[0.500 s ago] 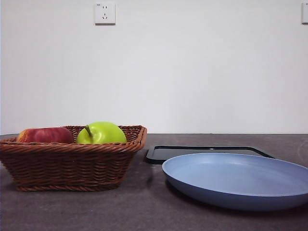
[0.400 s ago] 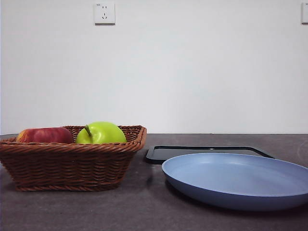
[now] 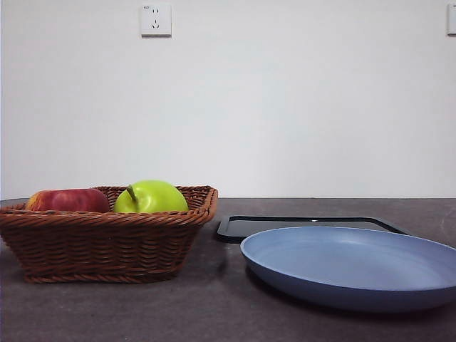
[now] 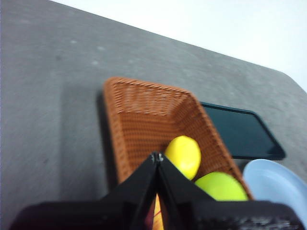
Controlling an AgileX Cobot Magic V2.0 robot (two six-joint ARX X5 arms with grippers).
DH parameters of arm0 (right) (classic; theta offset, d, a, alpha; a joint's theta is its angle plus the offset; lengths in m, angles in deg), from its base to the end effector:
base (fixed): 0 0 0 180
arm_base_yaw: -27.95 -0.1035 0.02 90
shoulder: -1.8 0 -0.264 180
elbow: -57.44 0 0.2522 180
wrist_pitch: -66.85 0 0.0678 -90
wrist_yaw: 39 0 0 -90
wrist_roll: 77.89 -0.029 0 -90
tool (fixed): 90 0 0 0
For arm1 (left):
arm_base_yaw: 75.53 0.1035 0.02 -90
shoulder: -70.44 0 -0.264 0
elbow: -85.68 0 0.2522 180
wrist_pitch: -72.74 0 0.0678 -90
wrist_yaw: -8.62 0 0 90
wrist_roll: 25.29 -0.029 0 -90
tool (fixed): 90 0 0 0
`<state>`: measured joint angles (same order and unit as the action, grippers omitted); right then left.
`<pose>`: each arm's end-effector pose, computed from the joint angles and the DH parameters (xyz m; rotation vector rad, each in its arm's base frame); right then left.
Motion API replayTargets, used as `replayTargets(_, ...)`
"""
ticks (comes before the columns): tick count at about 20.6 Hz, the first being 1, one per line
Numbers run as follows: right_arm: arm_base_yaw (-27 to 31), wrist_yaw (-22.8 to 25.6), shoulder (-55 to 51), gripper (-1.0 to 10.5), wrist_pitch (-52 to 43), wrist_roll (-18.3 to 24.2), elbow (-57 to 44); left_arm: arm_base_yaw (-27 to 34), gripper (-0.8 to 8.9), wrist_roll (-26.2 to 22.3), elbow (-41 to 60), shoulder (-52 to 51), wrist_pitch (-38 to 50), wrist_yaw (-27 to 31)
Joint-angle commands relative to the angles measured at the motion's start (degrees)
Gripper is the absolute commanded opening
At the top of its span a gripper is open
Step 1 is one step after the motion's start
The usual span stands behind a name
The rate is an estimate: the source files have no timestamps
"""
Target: Take the lemon from the basket,put the lemon in the plate,hand out the plate
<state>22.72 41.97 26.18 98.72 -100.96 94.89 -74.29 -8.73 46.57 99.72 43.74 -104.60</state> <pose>0.1156 0.0152 0.2384 0.4078 0.3741 0.1772 0.1277 -0.0087 0.2447 -0.3542 0.3822 -0.3304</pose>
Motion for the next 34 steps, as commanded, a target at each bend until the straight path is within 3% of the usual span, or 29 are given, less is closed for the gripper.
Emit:
replayTargets(1,-0.09,-0.07,4.55,0.0,3.21,5.53,4.87,-0.52,0.07,-2.89,-5.31,5.97,-1.18,-2.78)
replayTargets(7,-0.09,-0.07,15.8,0.0,13.25,11.67,13.49,-2.16,0.07,-8.61,-15.91,19.71,-7.65,-9.6)
replayTargets(10,-0.09,-0.17,21.57,0.0,18.69,14.12,16.52,-3.96,0.06,-11.39,-20.79,25.64,-13.05,-10.21)
replayTargets(14,-0.09,-8.35,31.19,0.1,23.32,17.99,17.77,-7.91,0.07,-14.58,-26.49,33.2,-18.78,-10.23)
replayTargets(17,-0.24,-9.07,36.5,1.0,24.0,18.08,17.77,-10.38,0.19,-14.75,-26.67,33.7,-18.58,-10.03)
replayTargets(20,-0.24,-8.98,41.29,2.6,23.52,18.03,17.75,-11.58,2.33,-14.73,-26.67,33.7,-18.27,-9.64)
replayTargets(22,-0.26,-9.07,44.17,3.0,22.4,18.03,17.75,-12.07,3.18,-14.45,-26.67,33.7,-18.01,-9.64)
replayTargets(29,-2.82,-10.05,56.5,2.9,12.5,15.23,17.75,-13.64,3.26,-13.53,-26.64,33.7,-17.42,-9.73)
replayTargets(31,-2.84,-12.87,58.9,2.2,11.3,14.91,17.75,-13.64,3.26,-13.53,-26.64,33.7,-17.42,-9.57)
replayTargets(34,-2.78,-13.05,59.63,0.8,11.15,14.49,17.75,-13.64,3.26,-13.53,-26.67,33.7,-17.44,-9.35)
